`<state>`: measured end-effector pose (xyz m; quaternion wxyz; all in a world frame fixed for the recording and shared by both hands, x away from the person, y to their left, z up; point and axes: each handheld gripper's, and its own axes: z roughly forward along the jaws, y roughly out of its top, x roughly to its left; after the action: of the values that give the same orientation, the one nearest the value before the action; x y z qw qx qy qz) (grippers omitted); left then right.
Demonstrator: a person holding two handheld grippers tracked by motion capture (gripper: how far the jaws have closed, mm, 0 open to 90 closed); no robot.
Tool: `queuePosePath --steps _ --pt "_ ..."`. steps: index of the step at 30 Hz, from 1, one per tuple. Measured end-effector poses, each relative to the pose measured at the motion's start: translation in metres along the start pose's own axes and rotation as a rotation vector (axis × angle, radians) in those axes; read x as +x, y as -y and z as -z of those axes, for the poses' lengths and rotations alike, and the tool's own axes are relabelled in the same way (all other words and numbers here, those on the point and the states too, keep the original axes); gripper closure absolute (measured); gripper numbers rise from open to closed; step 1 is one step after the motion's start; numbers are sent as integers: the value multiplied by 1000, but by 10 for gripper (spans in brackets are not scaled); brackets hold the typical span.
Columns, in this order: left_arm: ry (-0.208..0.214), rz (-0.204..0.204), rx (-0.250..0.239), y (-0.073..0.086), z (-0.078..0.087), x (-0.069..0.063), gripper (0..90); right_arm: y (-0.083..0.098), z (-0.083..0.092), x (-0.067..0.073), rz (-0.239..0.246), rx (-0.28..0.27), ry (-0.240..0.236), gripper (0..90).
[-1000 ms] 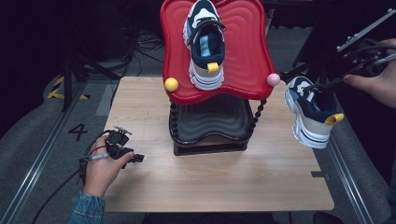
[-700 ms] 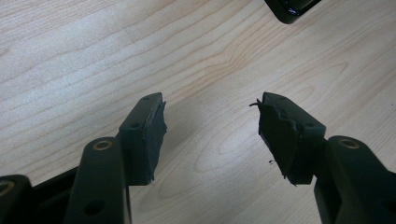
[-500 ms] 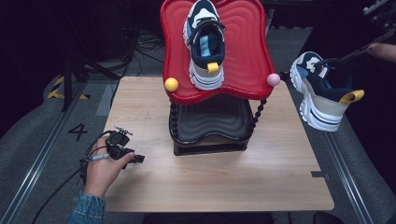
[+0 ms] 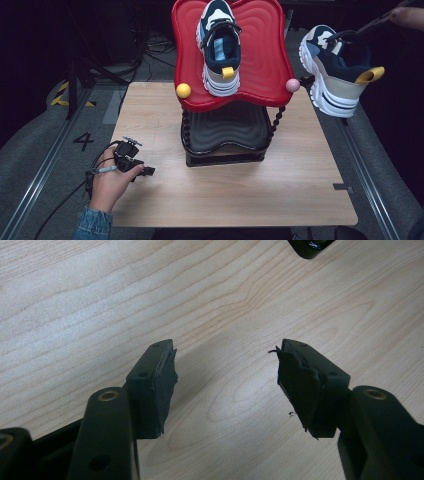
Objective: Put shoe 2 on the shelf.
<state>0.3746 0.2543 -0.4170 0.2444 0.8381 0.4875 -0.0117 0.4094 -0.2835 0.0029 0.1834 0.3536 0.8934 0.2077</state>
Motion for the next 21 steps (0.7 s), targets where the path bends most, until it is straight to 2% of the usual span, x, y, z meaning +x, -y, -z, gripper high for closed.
queuePosePath --steps 2,3,5,7,18,21 --pt "-5 0 -2 3 1 0 405 -17 0 6 25 -23 -2 851" --pt "-5 0 -2 3 1 0 405 -17 0 6 25 -23 -2 851" --pt "-4 7 -4 7 3 1 405 -32 -3 10 46 -40 -5 851" --pt "-7 10 -11 8 4 1 405 -35 -4 11 48 -44 -7 851" --pt "-13 38 -15 24 11 5 405 -79 -29 19 101 -76 15 851" --pt "-14 51 -19 28 13 5 405 -85 -35 21 114 -81 16 851"
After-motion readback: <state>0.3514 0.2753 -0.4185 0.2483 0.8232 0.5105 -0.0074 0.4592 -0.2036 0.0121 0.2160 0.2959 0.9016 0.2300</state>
